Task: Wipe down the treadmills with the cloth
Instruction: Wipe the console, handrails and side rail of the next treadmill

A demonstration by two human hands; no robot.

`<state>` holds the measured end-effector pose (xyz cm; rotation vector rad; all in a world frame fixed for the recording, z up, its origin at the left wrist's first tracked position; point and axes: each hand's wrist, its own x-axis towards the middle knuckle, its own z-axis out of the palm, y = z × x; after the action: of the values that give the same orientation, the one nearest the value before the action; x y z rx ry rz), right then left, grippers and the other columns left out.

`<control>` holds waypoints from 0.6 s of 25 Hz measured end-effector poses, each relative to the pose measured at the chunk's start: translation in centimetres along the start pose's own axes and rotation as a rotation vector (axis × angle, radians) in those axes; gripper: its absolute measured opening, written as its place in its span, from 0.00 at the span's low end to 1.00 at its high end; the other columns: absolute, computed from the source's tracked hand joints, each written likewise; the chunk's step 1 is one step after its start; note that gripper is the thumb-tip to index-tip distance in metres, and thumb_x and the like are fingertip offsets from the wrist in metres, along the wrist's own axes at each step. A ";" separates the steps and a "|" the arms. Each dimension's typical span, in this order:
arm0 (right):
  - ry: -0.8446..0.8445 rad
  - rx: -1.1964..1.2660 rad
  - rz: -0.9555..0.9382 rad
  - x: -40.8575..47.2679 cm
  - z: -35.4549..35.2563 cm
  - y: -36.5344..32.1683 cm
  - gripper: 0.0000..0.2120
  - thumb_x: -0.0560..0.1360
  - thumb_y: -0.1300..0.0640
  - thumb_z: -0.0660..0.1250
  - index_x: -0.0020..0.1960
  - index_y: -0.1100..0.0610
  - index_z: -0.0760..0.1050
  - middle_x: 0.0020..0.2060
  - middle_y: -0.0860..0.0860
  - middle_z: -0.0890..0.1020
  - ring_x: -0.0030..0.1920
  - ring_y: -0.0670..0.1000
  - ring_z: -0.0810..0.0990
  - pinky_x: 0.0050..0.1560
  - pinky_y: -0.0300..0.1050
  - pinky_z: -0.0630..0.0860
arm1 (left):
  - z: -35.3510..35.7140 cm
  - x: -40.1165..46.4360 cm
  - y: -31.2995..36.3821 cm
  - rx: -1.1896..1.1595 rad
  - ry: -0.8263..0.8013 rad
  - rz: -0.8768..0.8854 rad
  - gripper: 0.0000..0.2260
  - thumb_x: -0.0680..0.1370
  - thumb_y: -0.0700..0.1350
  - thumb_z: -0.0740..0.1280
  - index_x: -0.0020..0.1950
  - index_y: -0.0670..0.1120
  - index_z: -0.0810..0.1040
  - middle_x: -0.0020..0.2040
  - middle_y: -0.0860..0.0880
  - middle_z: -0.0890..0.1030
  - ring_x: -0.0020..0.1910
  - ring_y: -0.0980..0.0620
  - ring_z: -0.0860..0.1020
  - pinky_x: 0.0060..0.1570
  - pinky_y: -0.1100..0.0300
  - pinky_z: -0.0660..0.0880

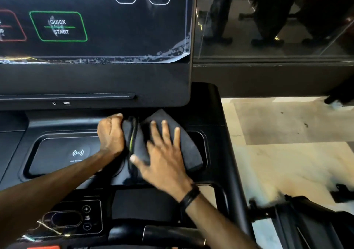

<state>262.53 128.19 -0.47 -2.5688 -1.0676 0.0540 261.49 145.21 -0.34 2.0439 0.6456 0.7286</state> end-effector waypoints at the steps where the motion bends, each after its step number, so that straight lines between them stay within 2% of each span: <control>1: -0.025 0.002 -0.043 -1.4 -0.2 -0.4 0.31 0.76 0.36 0.59 0.68 0.56 0.78 0.79 0.56 0.62 0.81 0.62 0.51 0.76 0.69 0.47 | -0.1 0.0 -0.1 -0.019 -0.023 0.019 0.12 0.71 0.54 0.52 0.29 0.50 0.58 0.28 0.52 0.58 0.27 0.58 0.58 0.31 0.54 0.57; 3: -0.046 -0.008 -0.135 -4.0 -0.6 -0.2 0.31 0.76 0.36 0.61 0.72 0.52 0.73 0.80 0.54 0.59 0.81 0.59 0.48 0.77 0.66 0.45 | -0.4 0.0 -0.5 -0.035 -0.080 0.026 0.11 0.68 0.53 0.53 0.29 0.49 0.58 0.27 0.54 0.58 0.27 0.58 0.58 0.30 0.53 0.57; 5: -0.054 -0.018 -0.172 -6.6 -0.7 1.6 0.32 0.75 0.38 0.64 0.76 0.47 0.67 0.80 0.52 0.59 0.81 0.57 0.50 0.78 0.63 0.43 | -0.6 -0.2 -0.8 0.054 -0.152 0.103 0.13 0.69 0.52 0.55 0.30 0.46 0.60 0.26 0.53 0.60 0.28 0.56 0.58 0.31 0.51 0.58; 7: -0.022 -0.027 -0.108 -9.5 -1.2 4.5 0.34 0.73 0.39 0.66 0.77 0.46 0.65 0.79 0.50 0.62 0.81 0.56 0.54 0.79 0.59 0.42 | -0.7 -0.8 -0.8 0.218 -0.259 0.359 0.15 0.74 0.51 0.57 0.30 0.45 0.62 0.26 0.53 0.62 0.27 0.55 0.61 0.30 0.54 0.60; 9: 0.040 -0.077 -0.015 -12.1 -1.7 7.4 0.34 0.73 0.39 0.66 0.77 0.46 0.67 0.79 0.49 0.64 0.80 0.55 0.57 0.78 0.59 0.47 | -0.7 -1.6 -0.3 0.318 -0.340 0.642 0.18 0.77 0.49 0.59 0.29 0.46 0.63 0.27 0.55 0.61 0.27 0.53 0.64 0.29 0.58 0.61; 10: 0.056 -0.101 0.024 -12.9 -1.9 8.2 0.34 0.73 0.39 0.66 0.77 0.47 0.68 0.79 0.48 0.64 0.81 0.56 0.56 0.77 0.60 0.50 | -0.7 -1.7 -0.2 0.336 -0.359 0.705 0.18 0.77 0.49 0.59 0.28 0.46 0.64 0.28 0.56 0.61 0.27 0.52 0.65 0.28 0.59 0.61; 12: 0.067 -0.112 0.106 -13.1 -2.1 8.7 0.32 0.75 0.36 0.62 0.76 0.46 0.68 0.80 0.47 0.61 0.81 0.56 0.53 0.75 0.62 0.53 | -0.6 -1.5 -0.1 0.354 -0.362 0.703 0.18 0.77 0.49 0.59 0.28 0.45 0.64 0.29 0.56 0.62 0.26 0.50 0.67 0.29 0.60 0.62; 15: 0.036 -0.096 0.148 -10.2 -2.3 8.2 0.32 0.79 0.31 0.54 0.76 0.47 0.68 0.80 0.49 0.61 0.82 0.55 0.49 0.77 0.62 0.52 | -0.4 -1.4 -0.2 0.366 -0.352 0.679 0.17 0.77 0.49 0.59 0.29 0.46 0.64 0.29 0.56 0.62 0.26 0.49 0.69 0.27 0.58 0.64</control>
<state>261.20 115.03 -2.13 -2.7202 -0.8863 -0.0071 260.21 144.62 -0.67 2.6845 -0.1542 0.6189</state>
